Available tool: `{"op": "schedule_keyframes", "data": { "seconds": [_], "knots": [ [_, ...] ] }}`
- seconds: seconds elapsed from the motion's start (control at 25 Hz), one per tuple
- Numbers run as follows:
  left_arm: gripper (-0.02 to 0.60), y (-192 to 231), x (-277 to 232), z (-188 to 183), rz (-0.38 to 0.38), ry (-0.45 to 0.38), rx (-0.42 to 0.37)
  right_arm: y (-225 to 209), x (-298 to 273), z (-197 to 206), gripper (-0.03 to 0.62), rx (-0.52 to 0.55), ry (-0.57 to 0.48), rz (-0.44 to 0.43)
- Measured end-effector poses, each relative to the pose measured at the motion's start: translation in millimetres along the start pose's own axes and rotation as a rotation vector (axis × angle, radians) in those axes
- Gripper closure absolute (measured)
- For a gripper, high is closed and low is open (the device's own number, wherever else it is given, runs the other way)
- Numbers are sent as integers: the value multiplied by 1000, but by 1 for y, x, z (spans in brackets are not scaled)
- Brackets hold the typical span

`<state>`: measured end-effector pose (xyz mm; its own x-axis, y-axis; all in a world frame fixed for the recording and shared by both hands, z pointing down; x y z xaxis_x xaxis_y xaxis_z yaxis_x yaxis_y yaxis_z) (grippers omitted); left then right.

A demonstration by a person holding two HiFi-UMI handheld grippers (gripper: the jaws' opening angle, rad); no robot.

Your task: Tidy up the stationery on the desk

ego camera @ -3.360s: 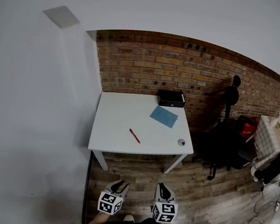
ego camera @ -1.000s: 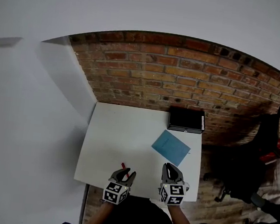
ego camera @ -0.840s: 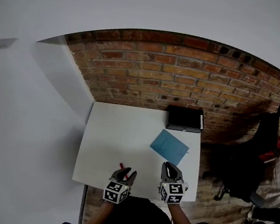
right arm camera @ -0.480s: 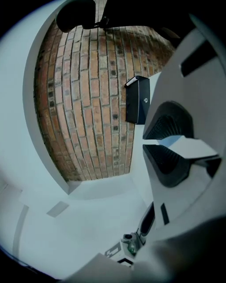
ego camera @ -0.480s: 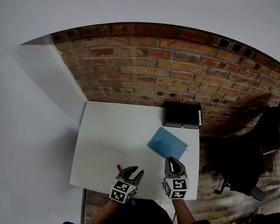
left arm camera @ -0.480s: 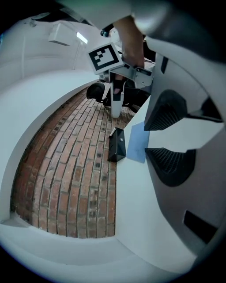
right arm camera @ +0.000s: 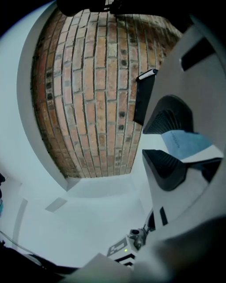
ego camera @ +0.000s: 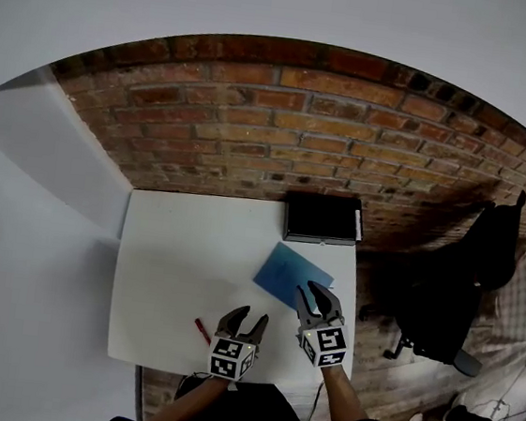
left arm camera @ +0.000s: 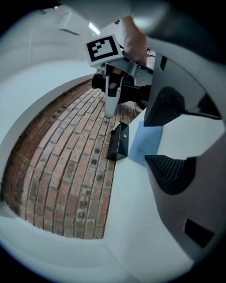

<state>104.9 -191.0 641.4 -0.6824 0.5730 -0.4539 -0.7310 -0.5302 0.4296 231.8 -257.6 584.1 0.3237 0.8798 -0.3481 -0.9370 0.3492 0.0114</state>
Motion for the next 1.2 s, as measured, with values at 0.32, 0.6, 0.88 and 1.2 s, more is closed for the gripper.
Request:
{"op": "schedule_keyframes", "data": {
  "seconds": [0.32, 0.6, 0.88, 1.2],
  "knots": [
    [309, 20, -43, -3, -104, -27, 153, -23, -47, 24, 390, 71, 130, -128],
    [276, 21, -77, 9, -169, -22, 324, -36, -77, 55, 356, 184, 254, -232],
    [276, 12, -101, 26, -191, -24, 473, -51, -99, 95, 350, 281, 414, -340],
    [275, 11, -118, 40, -219, -18, 628, -60, -115, 127, 350, 315, 519, -407]
  ]
}}
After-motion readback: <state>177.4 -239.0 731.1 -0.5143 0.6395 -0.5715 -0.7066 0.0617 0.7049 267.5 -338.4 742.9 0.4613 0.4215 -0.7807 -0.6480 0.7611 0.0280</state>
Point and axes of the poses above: the fingertips, and each gripper's own axes: x backward along the fingers, y to its left, z out of its underside, the point moved 3 cm from there along x, backward along the fingers, and after that the axes turned 10 degrees about z, right-handed, at the moved point
